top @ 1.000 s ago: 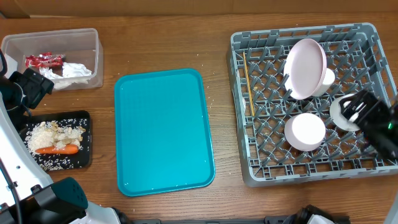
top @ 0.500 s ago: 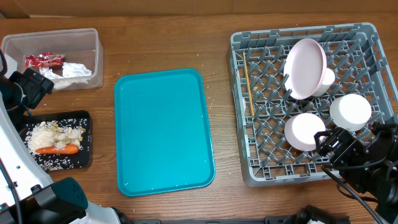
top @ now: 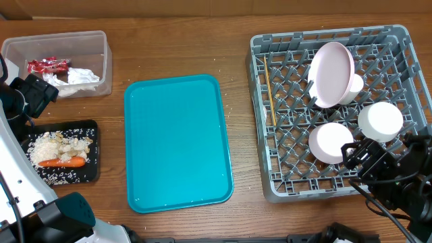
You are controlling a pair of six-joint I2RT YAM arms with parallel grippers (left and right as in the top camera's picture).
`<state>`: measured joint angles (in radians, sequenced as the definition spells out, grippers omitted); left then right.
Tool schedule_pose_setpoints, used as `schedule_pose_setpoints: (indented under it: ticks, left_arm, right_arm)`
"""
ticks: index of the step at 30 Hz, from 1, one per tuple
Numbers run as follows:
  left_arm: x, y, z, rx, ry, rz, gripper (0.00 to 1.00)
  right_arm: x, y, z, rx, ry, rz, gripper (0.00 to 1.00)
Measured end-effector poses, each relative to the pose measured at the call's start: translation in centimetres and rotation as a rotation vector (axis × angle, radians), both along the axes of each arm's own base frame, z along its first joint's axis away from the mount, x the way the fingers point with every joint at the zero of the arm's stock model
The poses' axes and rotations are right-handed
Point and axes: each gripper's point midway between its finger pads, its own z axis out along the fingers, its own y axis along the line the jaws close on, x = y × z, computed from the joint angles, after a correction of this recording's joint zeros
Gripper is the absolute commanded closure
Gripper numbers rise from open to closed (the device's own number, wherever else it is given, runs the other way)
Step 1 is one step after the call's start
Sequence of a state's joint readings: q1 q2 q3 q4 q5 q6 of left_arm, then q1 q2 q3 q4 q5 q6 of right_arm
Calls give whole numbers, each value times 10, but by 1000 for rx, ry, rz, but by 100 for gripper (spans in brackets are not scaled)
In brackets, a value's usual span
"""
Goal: Sort waste into correct bins and load items into the dishwasher rack
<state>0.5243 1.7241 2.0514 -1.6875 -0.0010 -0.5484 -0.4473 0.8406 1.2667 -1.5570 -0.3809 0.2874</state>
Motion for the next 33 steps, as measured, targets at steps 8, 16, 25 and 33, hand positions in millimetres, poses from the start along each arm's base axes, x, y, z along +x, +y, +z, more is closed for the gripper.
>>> schedule_pose_setpoints:
  ticks: [8,16,25,33]
  left_arm:
    - [0,0,0,0,0,0,0]
    - [0,0,0,0,1,0,0]
    - [0,0,0,0,2,0,0]
    - [0,0,0,-1,2,0,0]
  right_arm:
    - [29,14,23,-96,-200,148,0]
    - [40,59,41,-173,-632,368,0]
    - [56,70,5,-226,-954,397,0]
    - [65,70,-31,-268,-1142,379,0]
